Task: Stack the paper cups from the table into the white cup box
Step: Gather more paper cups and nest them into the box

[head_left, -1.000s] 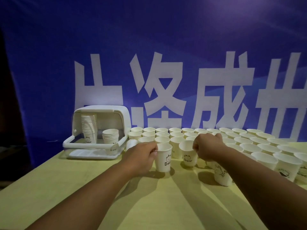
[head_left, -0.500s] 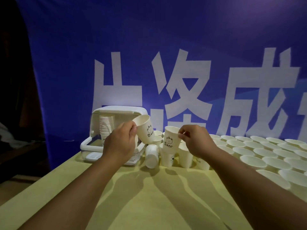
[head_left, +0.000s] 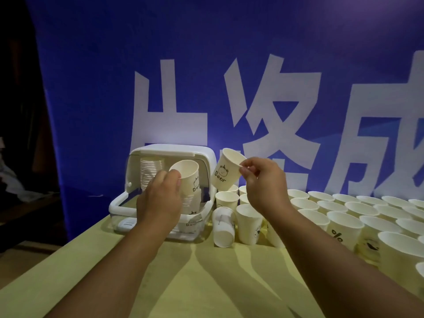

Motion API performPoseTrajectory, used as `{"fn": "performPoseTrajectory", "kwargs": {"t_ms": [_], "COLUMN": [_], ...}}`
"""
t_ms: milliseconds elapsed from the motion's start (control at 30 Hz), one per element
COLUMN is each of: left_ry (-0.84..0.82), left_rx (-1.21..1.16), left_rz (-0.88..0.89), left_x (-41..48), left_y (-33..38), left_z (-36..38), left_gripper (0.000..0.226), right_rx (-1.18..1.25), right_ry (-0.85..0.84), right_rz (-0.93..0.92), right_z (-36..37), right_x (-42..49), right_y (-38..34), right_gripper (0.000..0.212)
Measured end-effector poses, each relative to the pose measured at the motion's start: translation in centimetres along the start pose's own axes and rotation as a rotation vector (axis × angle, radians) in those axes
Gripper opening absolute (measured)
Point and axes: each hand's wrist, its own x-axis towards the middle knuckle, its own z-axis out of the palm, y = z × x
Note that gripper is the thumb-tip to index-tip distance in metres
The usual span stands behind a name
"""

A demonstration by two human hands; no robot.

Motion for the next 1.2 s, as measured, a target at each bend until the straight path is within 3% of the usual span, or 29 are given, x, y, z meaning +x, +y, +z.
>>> {"fn": "performPoseTrajectory", "kwargs": {"t_ms": [133,200,300,533,767,1000,1200], "left_ry": [-0.1,-0.182,-0.278,-0.295,-0.291,-0.258,-0.281], "left_rx": [0.055,0.019,-0.037,-0.288,-0.348,-0.296,-0.283], "left_rz": [-0.003,-0.029,-0.03,-0.105,-0.09,-0.023,-0.051], "left_x": [0.1,0.0,-0.4,-0.6,-0.8,-0.9,-0.8], "left_y": [-0.4,-0.6,-0.7,-0.6,-0.9,-1.3,-1.4], "left_z": [0.3,0.7,0.9,1.1,1.5,1.5,1.8], "left_gripper": [0.017,0.005,0.006,0.036,0.079,0.091,0.091], "right_rx": [0.038,0.044,0.027,-0.219,-0.386,-0.095,-0.111], "right_ry": [0.047,0.049,0.017,-0.145,-0.31,-0.344,-0.434], "right_rz": [0.028,0.037,0.039,-0.144,-0.233,-0.104,-0.12], "right_z": [2.8,4.0,5.4,7.7,8.1,8.1,8.1], "right_x": [1.2,1.7,1.8,0.0,0.4,-0.2,-0.8], "right_y": [-0.9,-1.6,-2.3,-0.7,-0.5,-0.6,-0.7], "right_gripper": [0.012,0.014,0.016,0.025,0.03,0.036,0.047]}}
